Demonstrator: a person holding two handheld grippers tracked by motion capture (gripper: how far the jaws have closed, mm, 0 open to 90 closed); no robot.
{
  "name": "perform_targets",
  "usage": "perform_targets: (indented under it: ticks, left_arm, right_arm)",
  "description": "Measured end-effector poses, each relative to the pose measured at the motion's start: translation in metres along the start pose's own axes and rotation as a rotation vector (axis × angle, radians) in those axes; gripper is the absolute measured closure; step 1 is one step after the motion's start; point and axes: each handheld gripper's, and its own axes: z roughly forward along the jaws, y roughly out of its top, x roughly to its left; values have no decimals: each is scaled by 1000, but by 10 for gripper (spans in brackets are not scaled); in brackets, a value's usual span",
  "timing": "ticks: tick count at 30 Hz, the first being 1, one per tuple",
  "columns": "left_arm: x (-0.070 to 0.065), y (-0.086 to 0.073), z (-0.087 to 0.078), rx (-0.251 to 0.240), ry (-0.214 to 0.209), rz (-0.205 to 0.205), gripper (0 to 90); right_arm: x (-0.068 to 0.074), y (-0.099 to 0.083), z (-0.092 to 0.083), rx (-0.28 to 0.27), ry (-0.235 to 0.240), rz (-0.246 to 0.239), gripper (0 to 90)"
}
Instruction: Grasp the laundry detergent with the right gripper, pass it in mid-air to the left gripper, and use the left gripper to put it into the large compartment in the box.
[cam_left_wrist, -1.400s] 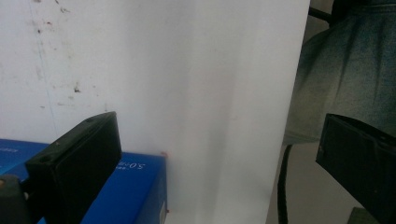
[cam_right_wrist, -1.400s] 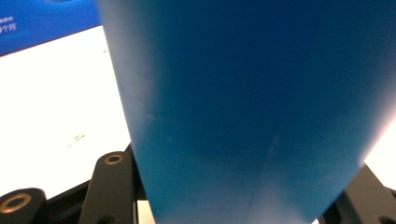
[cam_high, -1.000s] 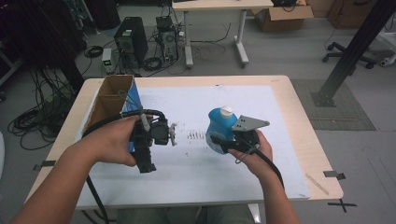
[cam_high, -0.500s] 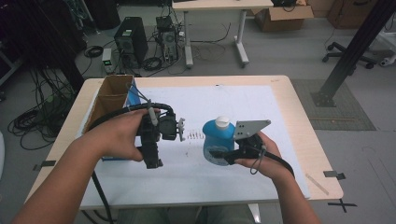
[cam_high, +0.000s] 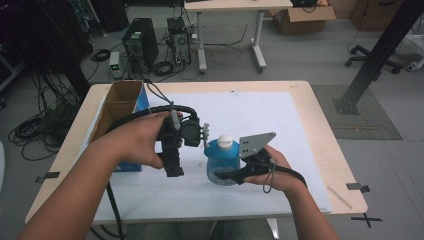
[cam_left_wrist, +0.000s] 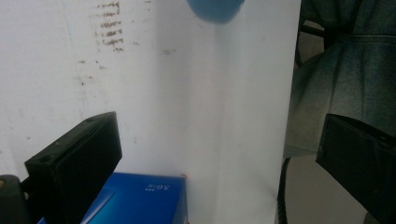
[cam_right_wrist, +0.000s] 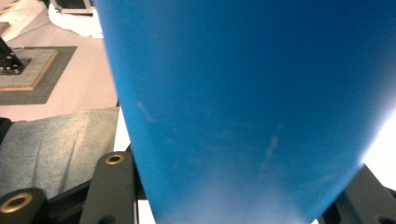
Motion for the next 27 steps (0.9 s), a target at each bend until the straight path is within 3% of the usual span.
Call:
perform_targets:
  ticks: [17,27]
  left_arm:
    - [-1,8,0,-2,-10,21,4]
    - [-2,7,2,-6,-13,21,4]
  right_arm:
    - [1,18,45,-1,69,-19,448]
    - [3,27,62,-26,81,-26,447]
